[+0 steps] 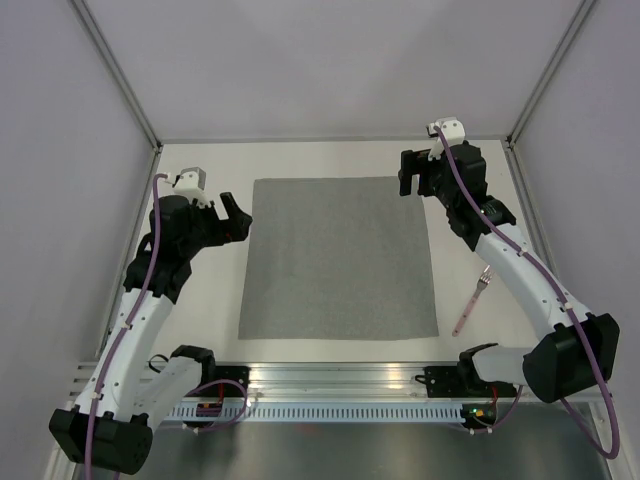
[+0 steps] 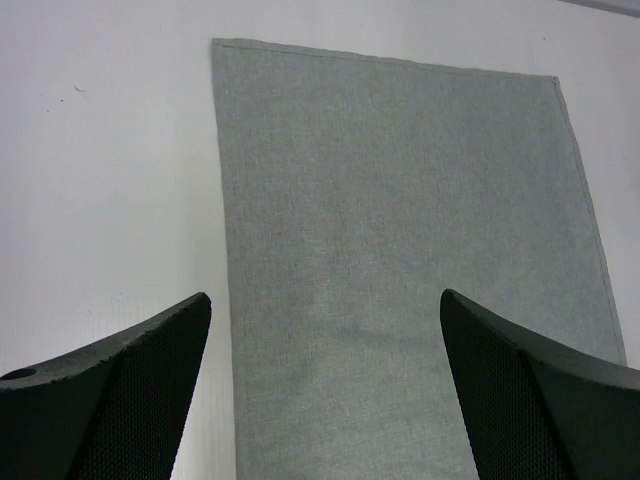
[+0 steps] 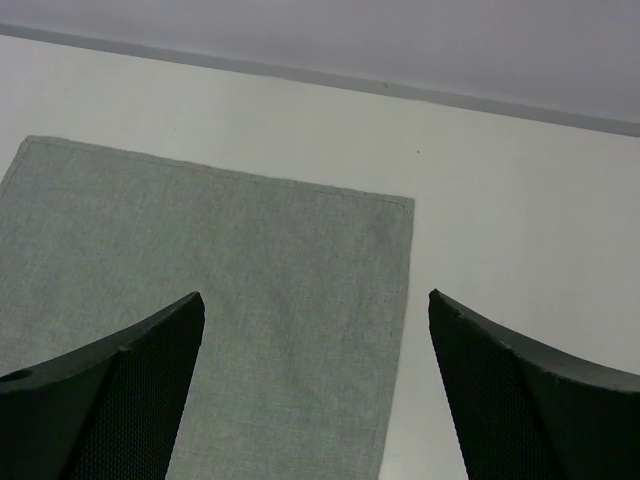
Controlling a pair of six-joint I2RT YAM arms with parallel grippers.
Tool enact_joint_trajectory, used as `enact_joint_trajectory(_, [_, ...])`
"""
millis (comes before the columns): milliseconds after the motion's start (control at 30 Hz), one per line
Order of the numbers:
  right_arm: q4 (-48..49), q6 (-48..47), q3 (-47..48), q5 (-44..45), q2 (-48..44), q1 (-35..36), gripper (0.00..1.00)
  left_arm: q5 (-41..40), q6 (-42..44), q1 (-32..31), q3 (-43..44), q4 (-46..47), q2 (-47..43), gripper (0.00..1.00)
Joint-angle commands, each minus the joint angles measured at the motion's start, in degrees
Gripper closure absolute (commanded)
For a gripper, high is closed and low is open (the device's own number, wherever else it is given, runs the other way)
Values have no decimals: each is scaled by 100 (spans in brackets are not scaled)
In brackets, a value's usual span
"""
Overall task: Fold the napkin, place the utensils inside, and roll it up
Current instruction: Fold the napkin at the center of the board.
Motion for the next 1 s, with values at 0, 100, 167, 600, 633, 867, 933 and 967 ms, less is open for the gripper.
enact_joint_trajectory(0, [15, 22, 45, -42, -13, -3, 2, 90, -50, 18, 172, -17, -108, 0])
enact_joint_trajectory(100, [6, -4, 89, -199, 40, -3, 2, 28, -24, 27, 312, -52, -126, 0])
enact_joint_trajectory(167, [-72, 5, 237, -551, 136, -3, 2, -25, 11, 18, 514, -122, -143, 0])
enact_joint_trajectory(600, [-494, -118, 1389, -255, 1788, 2596, 12, -139, -50, 18, 2728, -623, 295, 0])
enact_joint_trajectory(633, [-503, -144, 1459, -183, 1937, 2868, 13, -104, -59, 27, 3008, -659, 383, 0])
enact_joint_trajectory(867, [-398, -162, 2004, -86, 3114, 4512, 27, 72, -199, 27, 3564, -755, 595, 0])
enact_joint_trajectory(933, [-468, -119, 2215, -104, 3344, 4733, 33, 37, -208, 27, 3556, -799, 604, 0])
enact_joint_trajectory(967, [-477, -84, 2259, -112, 3536, 4917, 36, 10, -208, 27, 3538, -826, 604, 0])
